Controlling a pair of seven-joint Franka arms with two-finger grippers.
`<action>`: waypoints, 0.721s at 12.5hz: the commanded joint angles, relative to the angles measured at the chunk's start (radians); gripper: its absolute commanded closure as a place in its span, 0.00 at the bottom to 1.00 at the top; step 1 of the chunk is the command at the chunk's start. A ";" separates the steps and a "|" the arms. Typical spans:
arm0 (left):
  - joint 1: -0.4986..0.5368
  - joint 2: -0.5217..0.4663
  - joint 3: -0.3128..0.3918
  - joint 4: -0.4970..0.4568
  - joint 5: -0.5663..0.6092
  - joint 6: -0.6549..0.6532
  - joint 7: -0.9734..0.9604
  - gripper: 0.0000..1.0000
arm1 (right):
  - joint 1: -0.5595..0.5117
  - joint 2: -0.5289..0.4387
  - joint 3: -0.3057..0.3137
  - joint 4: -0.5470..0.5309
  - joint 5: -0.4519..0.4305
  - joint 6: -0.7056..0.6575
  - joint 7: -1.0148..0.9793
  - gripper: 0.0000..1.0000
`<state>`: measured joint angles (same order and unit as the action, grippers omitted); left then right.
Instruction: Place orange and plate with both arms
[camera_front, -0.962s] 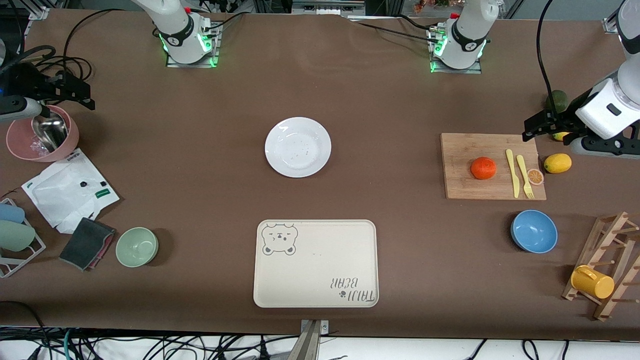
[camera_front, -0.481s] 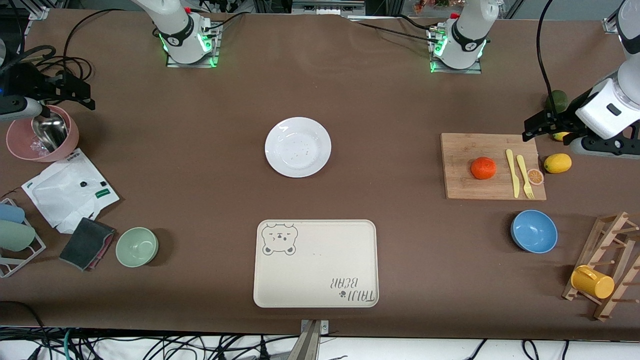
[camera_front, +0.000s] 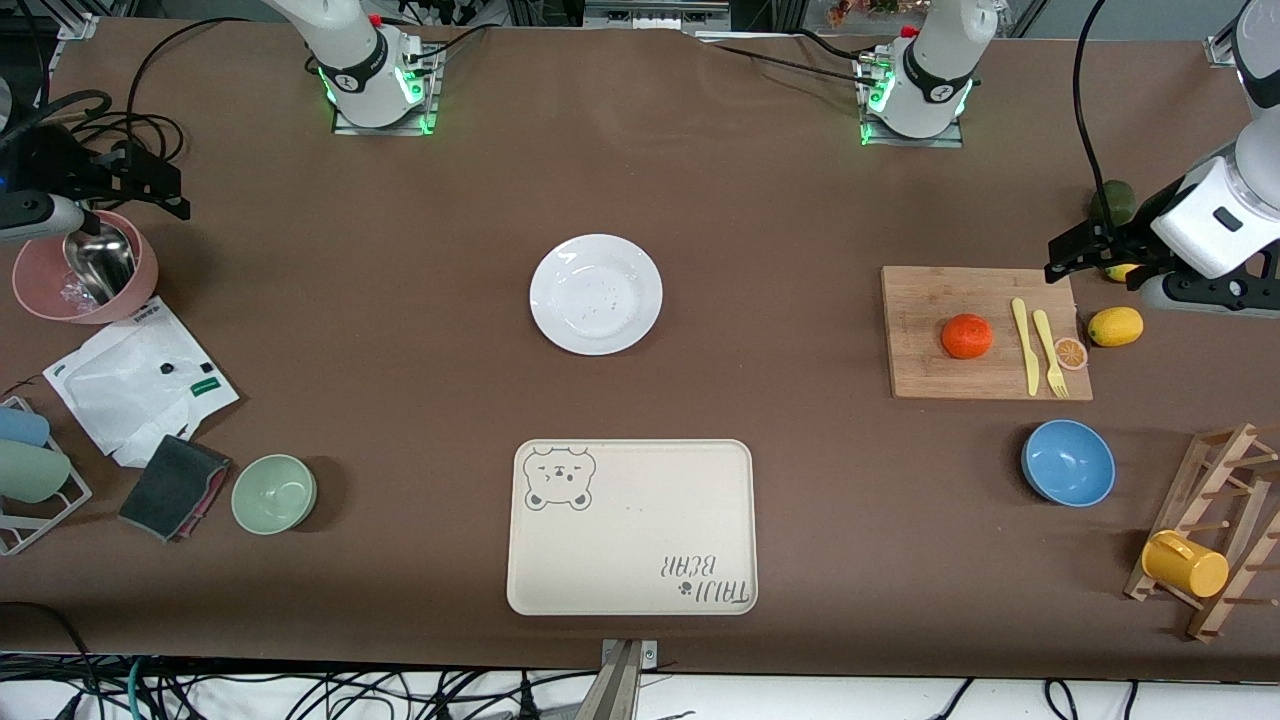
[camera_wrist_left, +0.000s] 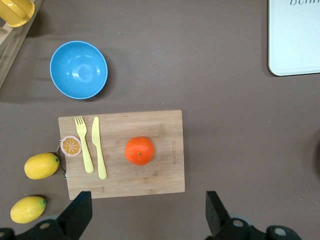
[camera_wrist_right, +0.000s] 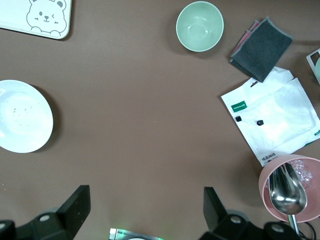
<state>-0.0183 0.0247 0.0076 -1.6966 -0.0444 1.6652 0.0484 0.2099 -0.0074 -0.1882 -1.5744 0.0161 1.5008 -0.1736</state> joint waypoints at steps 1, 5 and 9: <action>-0.006 0.015 0.006 0.034 0.014 -0.024 0.015 0.00 | -0.001 -0.019 -0.001 -0.010 0.010 0.004 -0.014 0.00; -0.002 0.015 0.006 0.034 0.014 -0.025 0.021 0.00 | -0.001 -0.019 -0.001 -0.010 0.010 0.004 -0.014 0.00; 0.014 0.012 0.011 0.023 0.012 -0.027 0.028 0.00 | -0.001 -0.019 -0.001 -0.013 0.010 0.007 -0.014 0.00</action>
<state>-0.0152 0.0248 0.0116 -1.6966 -0.0444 1.6626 0.0484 0.2100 -0.0074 -0.1882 -1.5744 0.0161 1.5018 -0.1736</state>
